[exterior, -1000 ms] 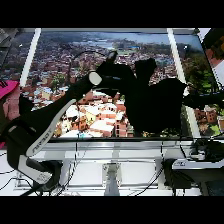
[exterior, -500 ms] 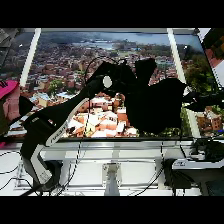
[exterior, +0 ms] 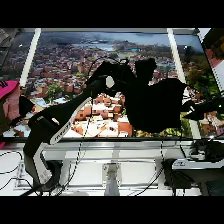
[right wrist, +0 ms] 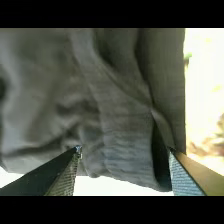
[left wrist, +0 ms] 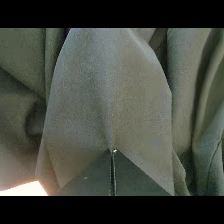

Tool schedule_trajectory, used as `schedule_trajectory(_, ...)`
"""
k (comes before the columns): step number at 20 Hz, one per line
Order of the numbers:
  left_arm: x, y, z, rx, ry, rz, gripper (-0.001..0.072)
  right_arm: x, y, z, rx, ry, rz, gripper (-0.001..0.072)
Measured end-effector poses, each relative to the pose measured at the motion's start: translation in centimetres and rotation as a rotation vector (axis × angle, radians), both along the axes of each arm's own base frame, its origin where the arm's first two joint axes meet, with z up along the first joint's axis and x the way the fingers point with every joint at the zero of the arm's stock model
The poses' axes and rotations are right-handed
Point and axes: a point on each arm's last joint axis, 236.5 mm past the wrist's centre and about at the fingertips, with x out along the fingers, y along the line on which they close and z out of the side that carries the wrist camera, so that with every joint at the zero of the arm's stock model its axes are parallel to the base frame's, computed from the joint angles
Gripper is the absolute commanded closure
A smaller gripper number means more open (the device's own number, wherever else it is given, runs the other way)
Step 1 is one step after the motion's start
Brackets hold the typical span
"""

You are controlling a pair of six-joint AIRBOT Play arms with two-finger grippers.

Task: Fold the clothes and pants, and hang the long-sleeved shirts on hangers.

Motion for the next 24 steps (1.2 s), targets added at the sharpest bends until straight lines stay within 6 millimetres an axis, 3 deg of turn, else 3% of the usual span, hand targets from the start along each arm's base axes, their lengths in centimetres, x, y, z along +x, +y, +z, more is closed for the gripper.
schedule_trajectory(2, 0.6, 1.0, 1.5, 0.025, -0.052, -0.014, 0.0707, -1.7, 1.2, -1.0, 0.036, 0.052, 0.007, 0.0154)
schedule_trajectory(3, 0.7, 1.8, 2.3, 0.054, -0.08, -0.024, 0.0707, -2.4, 1.6, -1.3, 0.049, 0.069, 0.009, 0.0257)
schedule_trajectory(5, 1.0, 3.6, 3.9, 0.122, -0.136, -0.034, 0.0707, -3.2, 2.3, -1.6, 0.072, 0.093, 0.012, 0.059)
schedule_trajectory(6, 1.1, 4.9, 4.2, 0.185, -0.163, -0.045, 0.0707, -3.5, 2.6, -1.7, 0.082, 0.102, 0.015, 0.0693)
schedule_trajectory(9, 0.5, 9.1, 4.6, 0.385, -0.184, -0.062, 0.0707, -3.8, 2.9, -1.8, 0.093, 0.111, 0.016, 0.0693)
schedule_trajectory(12, -1.6, 13.6, 4.0, 0.577, -0.106, -0.079, 0.0707, -3.0, 2.1, -1.6, 0.065, 0.089, 0.006, 0.0694)
schedule_trajectory(16, -5.8, 17.3, 4.3, 0.758, 0.012, -0.116, 0.0707, -0.6, 0.3, -0.6, 0.006, 0.036, -0.026, 0.0694)
schedule_trajectory(21, -12.6, 20.2, 4.9, 0.951, 0.188, -0.198, 0.0702, 1.6, -1.2, 0.5, -0.042, -0.023, -0.058, 0.0691)
schedule_trajectory(22, -13.6, 20.3, 5.0, 0.976, 0.21, -0.216, 0.0691, 1.9, -1.3, 0.6, -0.044, -0.031, -0.066, 0.0671)
schedule_trajectory(23, -14.5, 20.4, 5.1, 0.997, 0.226, -0.233, 0.0676, 2.1, -1.3, 0.7, -0.043, -0.039, -0.074, 0.06)
schedule_trajectory(24, -15.1, 20.3, 5.2, 1.008, 0.231, -0.246, 0.0502, 2.5, -1.3, 0.9, -0.041, -0.048, -0.083, 0.0442)
